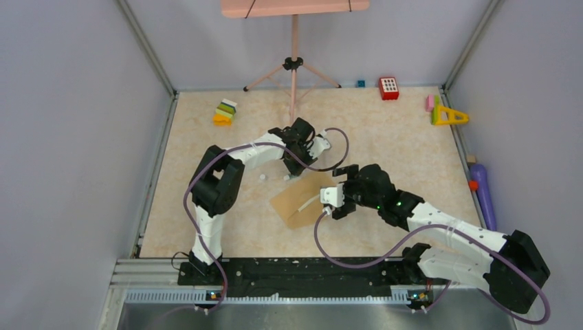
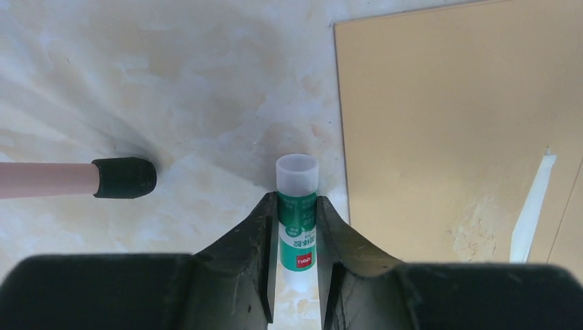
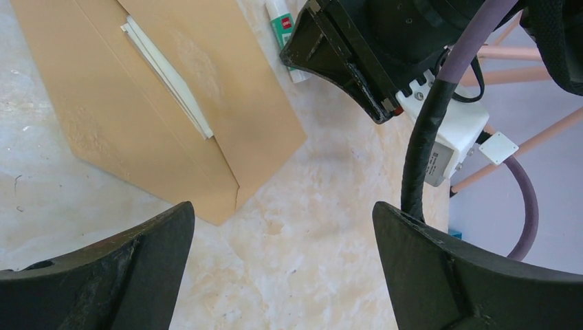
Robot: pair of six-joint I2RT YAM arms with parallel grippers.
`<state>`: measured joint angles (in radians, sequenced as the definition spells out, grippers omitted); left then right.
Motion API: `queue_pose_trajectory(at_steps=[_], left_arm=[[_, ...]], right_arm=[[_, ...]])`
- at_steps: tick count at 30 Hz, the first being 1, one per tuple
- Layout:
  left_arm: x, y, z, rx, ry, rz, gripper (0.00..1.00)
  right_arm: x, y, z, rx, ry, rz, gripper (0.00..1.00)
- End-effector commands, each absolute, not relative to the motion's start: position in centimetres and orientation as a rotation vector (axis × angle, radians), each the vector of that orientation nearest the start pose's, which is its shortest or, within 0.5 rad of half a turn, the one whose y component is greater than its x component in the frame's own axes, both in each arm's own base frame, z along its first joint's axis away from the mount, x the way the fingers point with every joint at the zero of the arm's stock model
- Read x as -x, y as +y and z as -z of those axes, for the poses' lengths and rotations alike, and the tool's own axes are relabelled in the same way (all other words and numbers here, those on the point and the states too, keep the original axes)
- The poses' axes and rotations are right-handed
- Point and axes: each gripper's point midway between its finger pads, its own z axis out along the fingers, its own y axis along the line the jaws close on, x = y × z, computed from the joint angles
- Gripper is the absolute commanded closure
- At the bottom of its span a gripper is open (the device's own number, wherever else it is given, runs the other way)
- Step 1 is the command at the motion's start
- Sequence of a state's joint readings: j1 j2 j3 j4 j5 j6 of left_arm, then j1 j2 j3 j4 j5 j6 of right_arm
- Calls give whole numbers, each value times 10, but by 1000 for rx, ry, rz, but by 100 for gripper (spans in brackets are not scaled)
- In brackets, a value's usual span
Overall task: Place the letter into the envelope and seal it
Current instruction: Place the solid glue at the center of the board.
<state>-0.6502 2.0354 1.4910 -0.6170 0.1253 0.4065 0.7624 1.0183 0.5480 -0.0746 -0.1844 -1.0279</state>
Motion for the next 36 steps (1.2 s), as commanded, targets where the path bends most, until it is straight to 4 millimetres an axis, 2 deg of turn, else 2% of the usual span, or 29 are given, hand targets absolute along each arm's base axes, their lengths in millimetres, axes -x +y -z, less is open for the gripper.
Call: queue_pose_trajectory(at_steps=[1,7,8,14,20,24,36], left_arm=[[-350,-267,-31,-1353,2403,164,90],[-366,-245,-34,-1166,2472,55,93],[-370,-242,-36,-1124,2485,55,93],[-388,-223,-41,-928,2540,89,94],[-405,-221,-48,-816,2545,166,96],[-415,-220,-49,-787,2556,143,96],[-438,-207,-35,-656,2626,78,96]], right_arm=[[-252,233,-158,1634,1165,-13,1],[-252,233,-158,1632,1166,-12,1],[-254,235,-163,1615,1151,-6,1],[-255,235,-163,1614,1151,0,1],[-256,235,-163,1612,1152,4,1],[-256,235,-164,1612,1151,4,1],[-256,234,-165,1611,1148,6,1]])
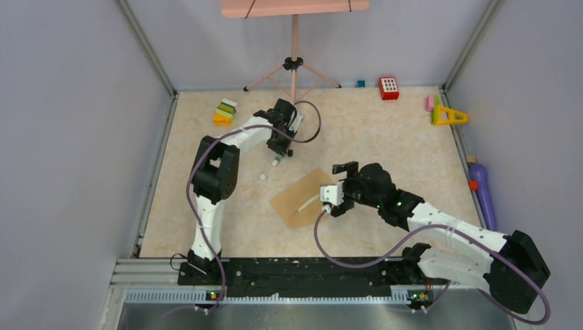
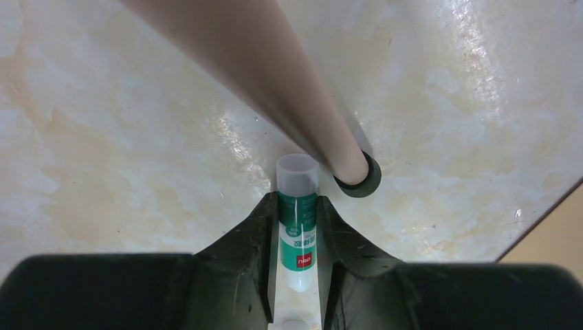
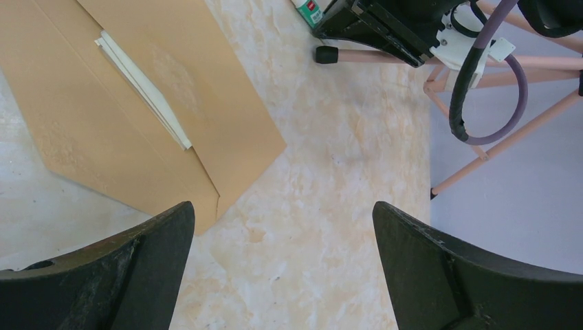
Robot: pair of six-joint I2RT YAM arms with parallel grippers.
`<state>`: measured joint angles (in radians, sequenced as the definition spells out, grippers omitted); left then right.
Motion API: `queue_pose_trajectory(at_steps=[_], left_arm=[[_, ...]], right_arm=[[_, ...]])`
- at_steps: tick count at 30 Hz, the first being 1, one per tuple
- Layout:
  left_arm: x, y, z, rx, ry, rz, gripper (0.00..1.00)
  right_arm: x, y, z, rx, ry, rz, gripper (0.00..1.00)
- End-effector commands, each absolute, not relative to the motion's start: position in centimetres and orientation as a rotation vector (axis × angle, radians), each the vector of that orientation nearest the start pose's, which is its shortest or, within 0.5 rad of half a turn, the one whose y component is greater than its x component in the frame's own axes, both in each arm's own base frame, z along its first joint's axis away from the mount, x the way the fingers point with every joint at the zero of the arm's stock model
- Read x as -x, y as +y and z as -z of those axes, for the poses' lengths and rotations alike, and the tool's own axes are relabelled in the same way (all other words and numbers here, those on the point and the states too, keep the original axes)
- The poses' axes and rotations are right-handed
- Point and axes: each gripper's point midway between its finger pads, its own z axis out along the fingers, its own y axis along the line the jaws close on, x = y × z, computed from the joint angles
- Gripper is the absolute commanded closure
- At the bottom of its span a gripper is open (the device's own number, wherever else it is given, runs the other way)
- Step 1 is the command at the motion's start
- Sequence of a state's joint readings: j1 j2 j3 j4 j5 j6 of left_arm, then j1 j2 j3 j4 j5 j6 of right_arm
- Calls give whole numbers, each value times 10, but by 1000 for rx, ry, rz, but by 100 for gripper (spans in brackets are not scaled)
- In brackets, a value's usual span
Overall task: Place the letter into the envelope and seal it
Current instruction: Place the solid glue at the center of the board, then seal the envelope flap on the envelope.
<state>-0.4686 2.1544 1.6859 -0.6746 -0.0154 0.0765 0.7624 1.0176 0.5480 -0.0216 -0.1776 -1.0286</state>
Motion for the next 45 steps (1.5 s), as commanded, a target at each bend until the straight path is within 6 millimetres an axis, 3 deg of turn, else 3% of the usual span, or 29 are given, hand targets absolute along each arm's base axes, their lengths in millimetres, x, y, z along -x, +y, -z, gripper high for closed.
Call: queue_pose_trajectory(at_steps=[1,9,16,19,21,26,29,33,40,45], left_arm=[[-438,-208,-36,-654,2624,85,96],[-432,-220,-46,-650,2609,197,60],[-432,-224,-65,-643,2559,237,42],[-433,-228,-77,-644,2525,263,25],[-433,-232,-91,-652,2486,300,7],[-427,-239,-128,-703,2383,373,2],[-417,-233,-136,-774,2345,360,2],[-404,-218,-129,-841,2338,296,2],[-378,-207,-115,-938,2356,306,2],[-369,-208,-108,-955,2355,340,2]], right_arm=[[-256,235,-165,1612,1148,5,1],[-256,235,-165,1615,1148,7,1],[-256,234,-164,1616,1153,8,1],[-256,234,-163,1619,1152,8,1],[-256,234,-162,1622,1152,9,1],[-251,235,-152,1687,1114,10,1],[-243,234,-135,1758,1100,-11,1],[-233,240,-121,1853,1038,-28,1],[-213,249,-77,2062,900,48,1],[-190,258,-68,2131,873,-69,3]])
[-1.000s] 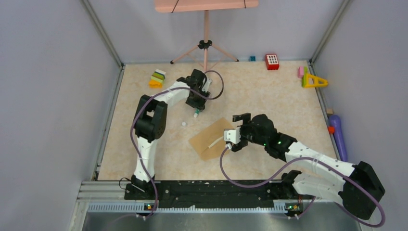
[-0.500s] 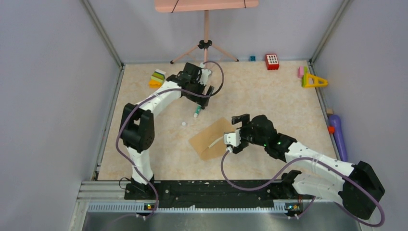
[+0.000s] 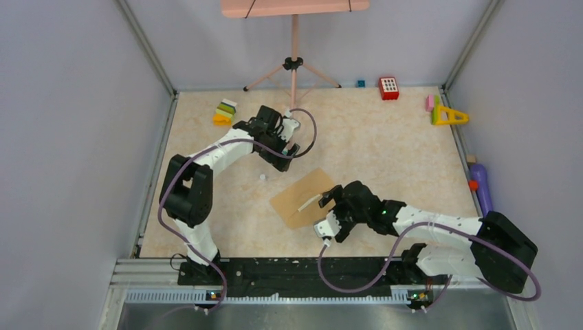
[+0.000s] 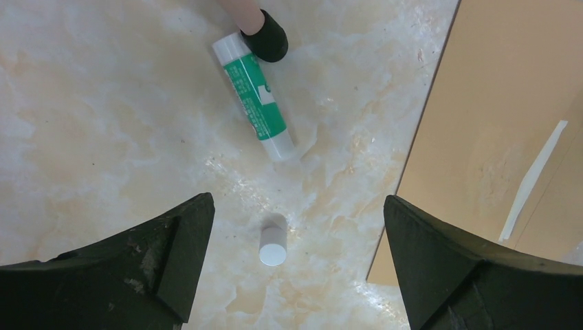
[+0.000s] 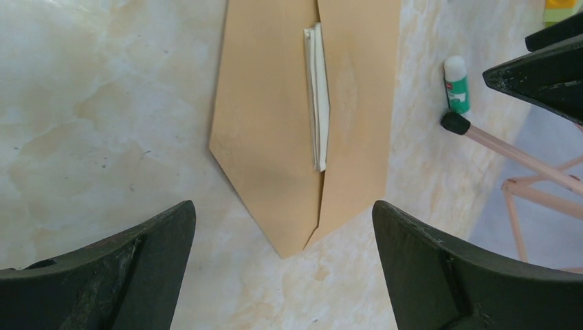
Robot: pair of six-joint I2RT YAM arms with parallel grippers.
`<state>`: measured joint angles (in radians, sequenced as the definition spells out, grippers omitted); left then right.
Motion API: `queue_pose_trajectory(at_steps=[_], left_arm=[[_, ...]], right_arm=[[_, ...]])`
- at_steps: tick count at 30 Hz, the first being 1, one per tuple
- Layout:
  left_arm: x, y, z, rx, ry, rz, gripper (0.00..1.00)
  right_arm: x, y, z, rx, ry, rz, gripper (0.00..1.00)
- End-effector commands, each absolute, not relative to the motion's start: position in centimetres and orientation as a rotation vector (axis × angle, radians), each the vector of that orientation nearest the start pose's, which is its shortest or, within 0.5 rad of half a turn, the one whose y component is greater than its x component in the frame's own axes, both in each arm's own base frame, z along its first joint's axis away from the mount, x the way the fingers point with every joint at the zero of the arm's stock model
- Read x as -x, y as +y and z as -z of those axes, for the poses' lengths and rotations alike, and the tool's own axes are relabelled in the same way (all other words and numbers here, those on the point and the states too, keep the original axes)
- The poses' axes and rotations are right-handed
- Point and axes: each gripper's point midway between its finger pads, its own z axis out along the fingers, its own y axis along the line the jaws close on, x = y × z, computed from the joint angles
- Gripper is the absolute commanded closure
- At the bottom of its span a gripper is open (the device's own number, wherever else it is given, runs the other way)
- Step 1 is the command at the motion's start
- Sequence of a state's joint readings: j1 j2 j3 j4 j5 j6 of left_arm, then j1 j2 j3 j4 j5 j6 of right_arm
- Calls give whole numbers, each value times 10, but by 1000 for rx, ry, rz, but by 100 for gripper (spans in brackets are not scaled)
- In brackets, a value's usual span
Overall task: Place the letter into the envelope and seal it
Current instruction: Seal the envelope flap on the envelope.
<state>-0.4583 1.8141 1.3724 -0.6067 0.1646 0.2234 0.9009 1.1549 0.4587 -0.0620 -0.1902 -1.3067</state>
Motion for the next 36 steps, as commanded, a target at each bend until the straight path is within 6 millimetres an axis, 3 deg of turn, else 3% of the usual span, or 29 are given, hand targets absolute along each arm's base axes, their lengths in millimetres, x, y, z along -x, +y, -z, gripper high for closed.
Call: queue_pose_trajectory(at_steps=[1,22,30,36], left_arm=[[-367,-209,-107,-962,2356,352,2],[-334,-241,-72,-1030,2428,435,2],[-322,-249,-46,-1106,2475,396,24],[-315,-252,-32,-1147,2509,372,30]], right_arm=[[-187,258,-66,2141,873,-91,4],[-181,271,-33,2138,794,-31,10],[-187,273,-44,2079,802,3,11],[-191,273,-52,2043,809,25,11]])
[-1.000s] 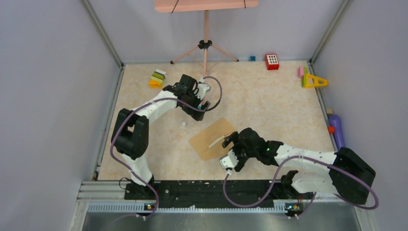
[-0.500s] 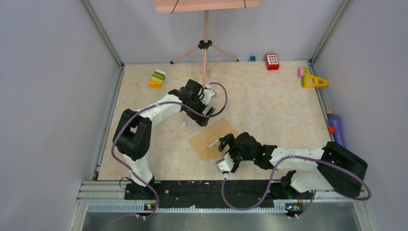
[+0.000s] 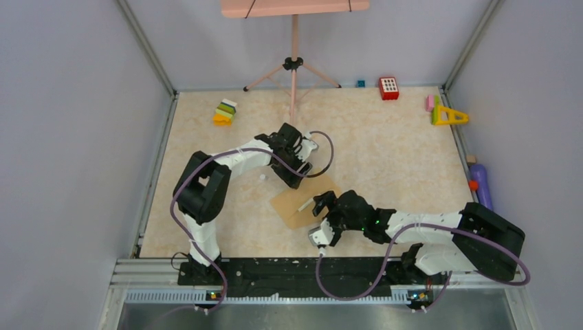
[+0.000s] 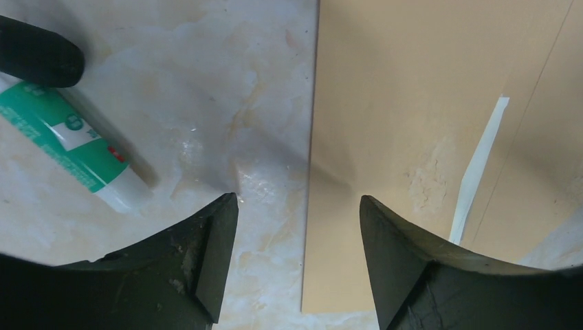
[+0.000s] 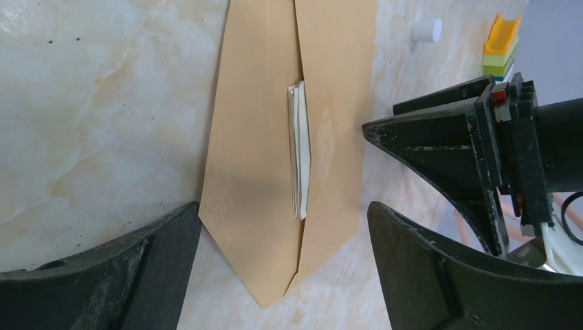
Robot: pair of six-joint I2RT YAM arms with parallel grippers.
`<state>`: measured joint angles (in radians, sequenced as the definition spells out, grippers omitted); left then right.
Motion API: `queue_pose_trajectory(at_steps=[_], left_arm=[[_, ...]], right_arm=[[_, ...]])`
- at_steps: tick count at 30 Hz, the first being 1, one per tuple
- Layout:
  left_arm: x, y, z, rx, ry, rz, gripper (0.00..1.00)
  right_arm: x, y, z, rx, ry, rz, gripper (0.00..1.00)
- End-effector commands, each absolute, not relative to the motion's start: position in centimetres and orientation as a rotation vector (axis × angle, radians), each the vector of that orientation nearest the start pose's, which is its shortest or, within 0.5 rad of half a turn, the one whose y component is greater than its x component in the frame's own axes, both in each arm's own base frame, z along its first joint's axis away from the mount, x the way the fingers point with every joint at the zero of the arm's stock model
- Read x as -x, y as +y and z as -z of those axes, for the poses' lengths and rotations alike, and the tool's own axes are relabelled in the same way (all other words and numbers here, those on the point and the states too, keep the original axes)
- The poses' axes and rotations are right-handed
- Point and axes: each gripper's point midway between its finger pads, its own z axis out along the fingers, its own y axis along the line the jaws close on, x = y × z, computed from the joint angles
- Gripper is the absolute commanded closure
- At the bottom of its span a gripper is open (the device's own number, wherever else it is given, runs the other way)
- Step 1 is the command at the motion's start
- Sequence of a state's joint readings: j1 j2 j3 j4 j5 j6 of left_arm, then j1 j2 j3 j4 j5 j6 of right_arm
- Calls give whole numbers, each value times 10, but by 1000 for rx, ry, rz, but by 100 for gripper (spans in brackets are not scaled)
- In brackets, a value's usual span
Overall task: Place the letter into the envelope and seal it
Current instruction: Seal the envelope flap on the envelope.
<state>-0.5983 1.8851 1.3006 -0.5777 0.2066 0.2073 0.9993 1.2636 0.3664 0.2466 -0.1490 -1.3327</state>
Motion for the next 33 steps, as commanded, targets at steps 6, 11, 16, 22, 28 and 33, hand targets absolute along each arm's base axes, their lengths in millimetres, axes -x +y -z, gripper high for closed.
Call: queue_pose_trajectory(at_steps=[6,11,16,22,28,33], left_arm=[[-310,-253,-19,-1188,2535,328,50],[-305,-255,-11,-1219,2549,328,54],[-297,-259,-2,-1259,2566,334,54],[-290,-263,4,-1301,2570,331,55],[-285,-267,8,-1330,2567,327,56],[-282,-268,11,-1341,2574,329,57]], right_arm=[[-195,275,-58,2016,816,34,11],[-202,280,-69,1948,838,49,10],[-209,284,-78,1886,862,54,10],[-217,287,-88,1814,874,82,10],[-225,289,-89,1777,899,104,10],[-228,292,-82,1785,902,112,23]])
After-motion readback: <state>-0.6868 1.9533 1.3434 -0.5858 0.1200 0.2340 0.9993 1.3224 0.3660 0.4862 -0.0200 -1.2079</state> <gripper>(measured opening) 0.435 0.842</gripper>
